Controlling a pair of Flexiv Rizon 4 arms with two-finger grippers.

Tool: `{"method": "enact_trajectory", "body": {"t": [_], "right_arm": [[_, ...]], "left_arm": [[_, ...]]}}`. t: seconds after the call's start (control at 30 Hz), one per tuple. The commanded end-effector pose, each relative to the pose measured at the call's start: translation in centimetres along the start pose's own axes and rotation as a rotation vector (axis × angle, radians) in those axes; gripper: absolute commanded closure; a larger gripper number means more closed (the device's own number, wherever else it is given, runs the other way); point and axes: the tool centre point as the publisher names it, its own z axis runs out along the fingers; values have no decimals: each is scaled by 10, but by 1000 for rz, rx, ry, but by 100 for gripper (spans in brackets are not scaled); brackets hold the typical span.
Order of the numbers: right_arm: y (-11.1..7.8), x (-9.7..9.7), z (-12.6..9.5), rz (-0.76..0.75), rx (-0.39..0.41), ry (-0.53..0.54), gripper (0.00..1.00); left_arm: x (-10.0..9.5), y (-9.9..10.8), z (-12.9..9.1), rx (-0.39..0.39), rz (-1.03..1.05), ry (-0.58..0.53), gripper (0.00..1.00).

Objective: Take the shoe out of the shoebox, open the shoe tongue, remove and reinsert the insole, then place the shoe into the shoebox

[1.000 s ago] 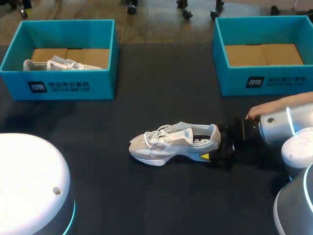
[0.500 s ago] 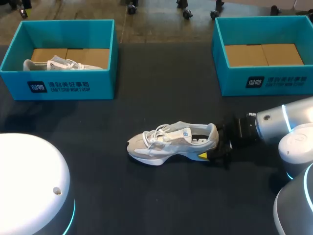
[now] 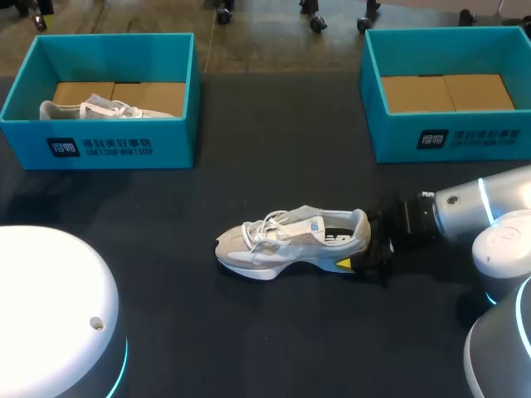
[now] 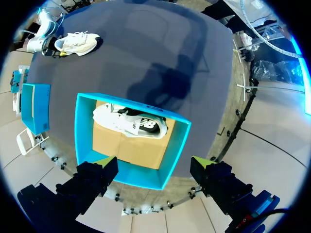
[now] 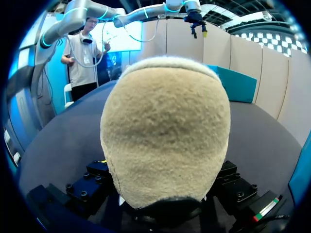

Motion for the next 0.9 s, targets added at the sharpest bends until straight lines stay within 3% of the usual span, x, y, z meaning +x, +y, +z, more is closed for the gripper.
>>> {"method": "enact_trajectory", "body": {"t": [0.03,0.2,0.23,0.4,0.47,0.53,0.57,0.63,0.73,0.83,0.9], "right_arm": [[0,1,4,0,3,-2,100],[0,1,4,0,3,-2,100],[0,1,4,0,3,-2,100],[0,1,4,0,3,-2,100],[0,1,4,0,3,-2,100],[0,1,4,0,3,-2,100],[0,1,4,0,3,-2,100],[0,1,4,0,3,-2,100],[0,1,4,0,3,-2,100],[0,1,4,0,3,-2,100],[0,1,4,0,3,-2,100]], "left_arm": [[1,-1,0,-2,1,2,0],[1,-1,0,-2,1,2,0],[-2,-5,-1,-45,-6,2,0],[-20,-23,-10,-11,-206,58,0],[-29,-31,-13,-78,-317,78,0],[-42,-42,-20,21,-457,91,0],[-47,-44,-20,-7,-506,106,0],[-59,-48,-22,87,-649,123,0],[-73,-55,-27,138,-782,114,0],[-83,-62,-31,162,-878,110,0],[-89,-69,-31,118,-1012,79,0]]}}
